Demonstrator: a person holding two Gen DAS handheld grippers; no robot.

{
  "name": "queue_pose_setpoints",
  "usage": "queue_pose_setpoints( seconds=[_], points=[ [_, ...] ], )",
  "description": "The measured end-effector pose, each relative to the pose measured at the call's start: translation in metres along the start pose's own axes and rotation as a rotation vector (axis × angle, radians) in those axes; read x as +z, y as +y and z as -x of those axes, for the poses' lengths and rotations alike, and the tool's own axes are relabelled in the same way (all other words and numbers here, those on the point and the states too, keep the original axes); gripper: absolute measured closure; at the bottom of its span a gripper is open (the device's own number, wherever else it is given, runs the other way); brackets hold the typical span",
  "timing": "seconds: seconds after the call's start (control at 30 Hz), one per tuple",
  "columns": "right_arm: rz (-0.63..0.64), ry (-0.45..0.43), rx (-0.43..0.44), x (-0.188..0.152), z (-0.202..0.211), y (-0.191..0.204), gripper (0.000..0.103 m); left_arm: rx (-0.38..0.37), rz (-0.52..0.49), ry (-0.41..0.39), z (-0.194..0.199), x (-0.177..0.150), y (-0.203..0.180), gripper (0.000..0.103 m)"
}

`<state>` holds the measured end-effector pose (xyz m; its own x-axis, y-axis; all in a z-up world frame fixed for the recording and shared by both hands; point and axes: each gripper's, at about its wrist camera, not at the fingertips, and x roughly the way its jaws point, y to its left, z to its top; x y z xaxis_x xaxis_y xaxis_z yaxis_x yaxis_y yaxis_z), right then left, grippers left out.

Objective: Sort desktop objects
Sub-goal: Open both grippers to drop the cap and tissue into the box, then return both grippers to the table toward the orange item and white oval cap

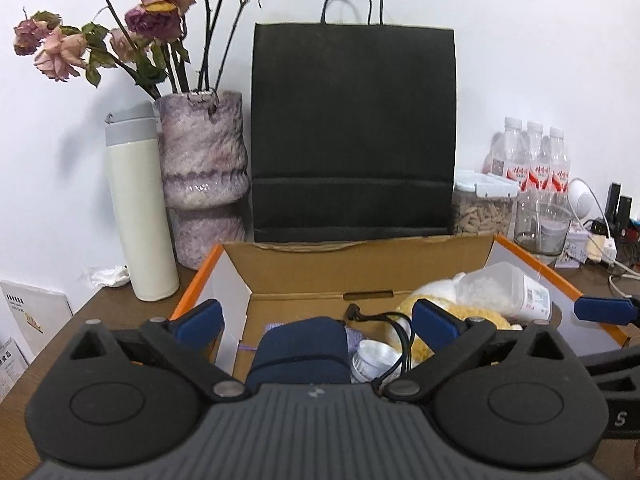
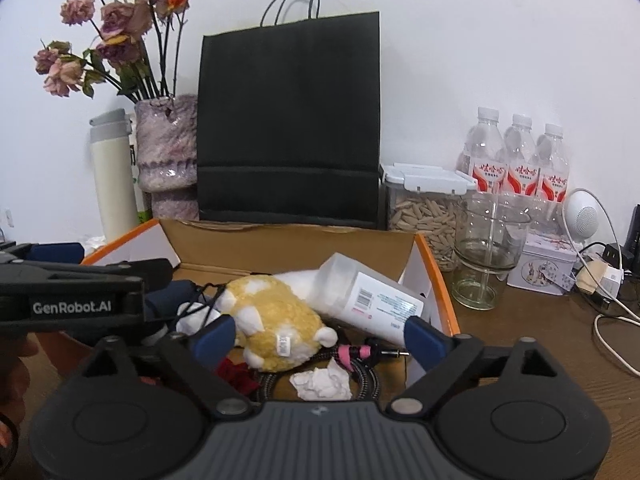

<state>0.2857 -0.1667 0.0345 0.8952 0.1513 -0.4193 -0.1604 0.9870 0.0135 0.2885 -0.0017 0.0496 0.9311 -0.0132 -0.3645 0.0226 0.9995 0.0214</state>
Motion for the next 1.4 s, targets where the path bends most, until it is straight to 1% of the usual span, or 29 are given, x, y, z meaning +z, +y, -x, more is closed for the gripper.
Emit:
queue_pose_setpoints(
  seconds=[0.03, 0.07, 0.3, 0.5, 0.6, 0.73, 0.9, 1.07, 1.23, 1.3, 1.37, 1.4],
  points=[
    [-0.002, -0.007, 0.0, 0.0, 0.002, 0.0, 0.004, 0.005, 0.007, -0.007, 0.002, 0.001, 0.001, 0.0],
    [-0.004, -0.013, -0.002, 0.0, 0.004, 0.001, 0.003, 0.012, 0.014, -0.012, 0.004, 0.001, 0.002, 0.0],
    [0.004, -0.041, -0.001, -0.002, 0.018, 0.002, 0.003, 0.013, 0.036, -0.042, 0.022, 0.002, 0.013, 0.0],
    [0.024, -0.059, 0.01, -0.01, 0.04, 0.003, 0.003, 0.025, 0.051, -0.07, 0.047, -0.003, 0.035, 0.0],
    [0.04, -0.066, 0.019, -0.015, 0.054, 0.006, 0.003, 0.04, 0.051, -0.066, 0.059, -0.009, 0.048, 0.0],
    [0.062, -0.055, 0.036, -0.026, 0.071, 0.01, 0.003, 0.052, 0.056, -0.017, 0.069, -0.02, 0.064, 0.0],
    [0.085, -0.001, 0.039, -0.043, 0.082, 0.016, 0.003, 0.03, 0.037, 0.095, 0.077, -0.04, 0.072, 0.0],
    [0.088, 0.052, 0.04, -0.057, 0.089, 0.019, 0.003, -0.005, 0.006, 0.165, 0.084, -0.058, 0.067, 0.0],
    [0.079, 0.12, 0.046, -0.067, 0.085, 0.023, 0.003, -0.029, -0.04, 0.228, 0.083, -0.071, 0.055, 0.0],
    [0.076, 0.139, 0.052, -0.068, 0.083, 0.023, 0.003, -0.036, -0.045, 0.24, 0.082, -0.073, 0.052, 0.003],
    [0.077, 0.148, 0.055, -0.07, 0.083, 0.023, 0.003, -0.039, -0.043, 0.251, 0.08, -0.074, 0.052, 0.011],
    [0.077, 0.153, 0.058, -0.07, 0.082, 0.024, 0.003, -0.041, -0.038, 0.257, 0.079, -0.074, 0.052, 0.013]
  ],
)
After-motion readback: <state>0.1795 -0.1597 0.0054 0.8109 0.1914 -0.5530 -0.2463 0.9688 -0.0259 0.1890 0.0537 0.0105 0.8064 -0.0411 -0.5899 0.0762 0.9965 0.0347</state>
